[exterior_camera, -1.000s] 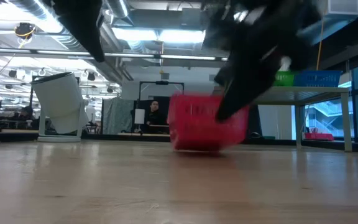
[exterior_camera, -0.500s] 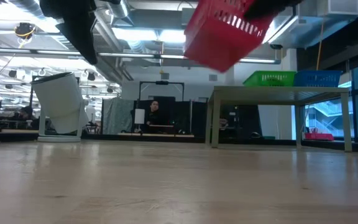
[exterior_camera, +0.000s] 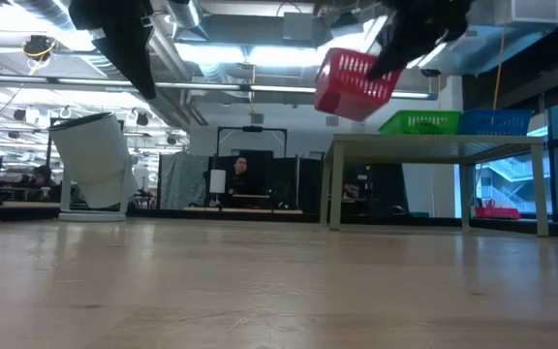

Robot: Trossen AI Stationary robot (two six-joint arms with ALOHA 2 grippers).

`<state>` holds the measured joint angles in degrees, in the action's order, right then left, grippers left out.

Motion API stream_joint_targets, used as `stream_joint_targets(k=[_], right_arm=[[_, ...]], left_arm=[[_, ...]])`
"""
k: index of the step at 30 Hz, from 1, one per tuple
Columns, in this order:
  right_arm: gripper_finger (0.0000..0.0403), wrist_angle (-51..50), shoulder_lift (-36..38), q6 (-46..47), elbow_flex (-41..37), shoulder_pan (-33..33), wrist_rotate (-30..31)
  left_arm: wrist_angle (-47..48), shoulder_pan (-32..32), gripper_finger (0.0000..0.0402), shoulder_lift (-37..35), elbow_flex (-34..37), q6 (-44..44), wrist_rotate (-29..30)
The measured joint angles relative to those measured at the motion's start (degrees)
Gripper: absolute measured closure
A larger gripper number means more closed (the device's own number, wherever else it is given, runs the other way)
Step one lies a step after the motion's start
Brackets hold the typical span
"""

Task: Pick & Place Office Desk Supplies
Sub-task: Put the red bin with the sorted crayon boxes on the shelf

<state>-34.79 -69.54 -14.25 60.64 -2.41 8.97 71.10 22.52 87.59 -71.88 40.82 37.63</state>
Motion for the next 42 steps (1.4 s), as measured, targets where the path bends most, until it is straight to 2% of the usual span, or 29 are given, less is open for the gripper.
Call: stream_joint_targets(k=[6,12,24,42], right_arm=[[0.0399,-0.7,-0.2,-8.6,0.0,-7.5,-4.5],[0.0393,-2.0,-2.1,-9.9,0.0,-11.6,-5.4],[0.0390,-2.0,-3.3,-10.6,0.0,-14.1,-1.5],[0.0389,-2.6,-3.3,-10.2,0.0,-14.7,-2.3]], left_arm=[[0.0,0.0,0.0313,0.0,0.0,0.0,0.0],[0.0,0.0,0.0313,0.0,0.0,-1.0,0.6],[0.1,-0.1,0.0313,0.0,0.0,-1.1,1.4],[0.1,-0.1,0.0313,0.0,0.0,-1.1,1.4]])
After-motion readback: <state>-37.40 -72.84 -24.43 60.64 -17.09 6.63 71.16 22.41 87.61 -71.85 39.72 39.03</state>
